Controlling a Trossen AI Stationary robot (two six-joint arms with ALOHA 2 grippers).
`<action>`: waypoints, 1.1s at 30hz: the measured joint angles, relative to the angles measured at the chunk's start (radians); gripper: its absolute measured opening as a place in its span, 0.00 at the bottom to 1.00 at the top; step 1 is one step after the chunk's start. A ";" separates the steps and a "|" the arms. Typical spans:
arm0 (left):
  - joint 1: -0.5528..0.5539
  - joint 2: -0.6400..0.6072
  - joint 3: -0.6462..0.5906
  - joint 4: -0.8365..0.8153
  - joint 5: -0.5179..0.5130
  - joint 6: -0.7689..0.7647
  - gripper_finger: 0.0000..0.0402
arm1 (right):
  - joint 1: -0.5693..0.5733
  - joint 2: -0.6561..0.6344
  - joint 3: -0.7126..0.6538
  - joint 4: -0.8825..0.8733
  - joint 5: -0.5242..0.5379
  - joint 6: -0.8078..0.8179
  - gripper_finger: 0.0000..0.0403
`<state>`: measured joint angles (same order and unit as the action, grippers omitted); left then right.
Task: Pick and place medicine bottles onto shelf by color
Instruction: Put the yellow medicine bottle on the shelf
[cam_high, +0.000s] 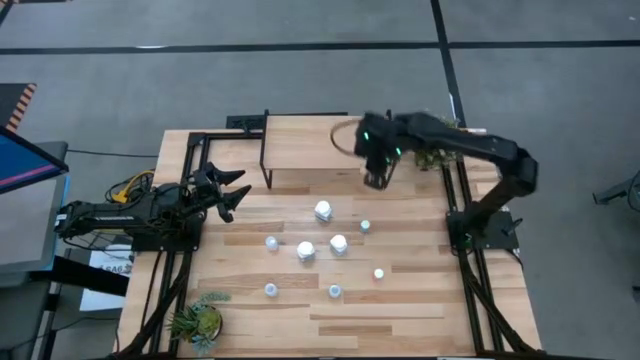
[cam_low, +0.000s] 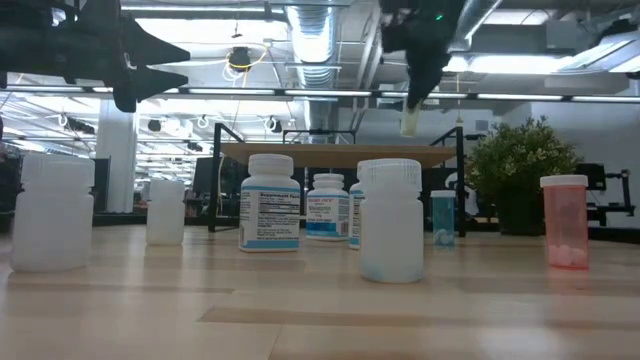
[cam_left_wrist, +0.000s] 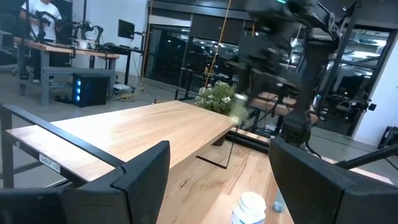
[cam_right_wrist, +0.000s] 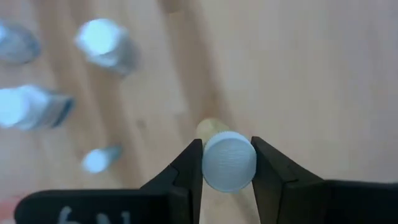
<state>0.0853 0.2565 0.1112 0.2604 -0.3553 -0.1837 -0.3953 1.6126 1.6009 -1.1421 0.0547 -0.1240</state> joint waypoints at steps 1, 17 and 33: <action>0.000 0.000 0.000 0.000 0.000 0.000 0.65 | -0.028 0.024 0.041 -0.007 0.000 -0.018 0.28; 0.000 0.000 0.000 -0.001 0.000 0.000 0.65 | -0.358 0.196 0.210 -0.080 -0.076 -0.109 0.28; 0.000 0.000 0.000 -0.001 0.001 0.001 0.65 | -0.358 0.193 0.210 -0.032 -0.033 -0.248 0.28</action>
<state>0.0852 0.2569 0.1112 0.2596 -0.3546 -0.1829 -0.7536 1.8053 1.8111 -1.1740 0.0216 -0.3717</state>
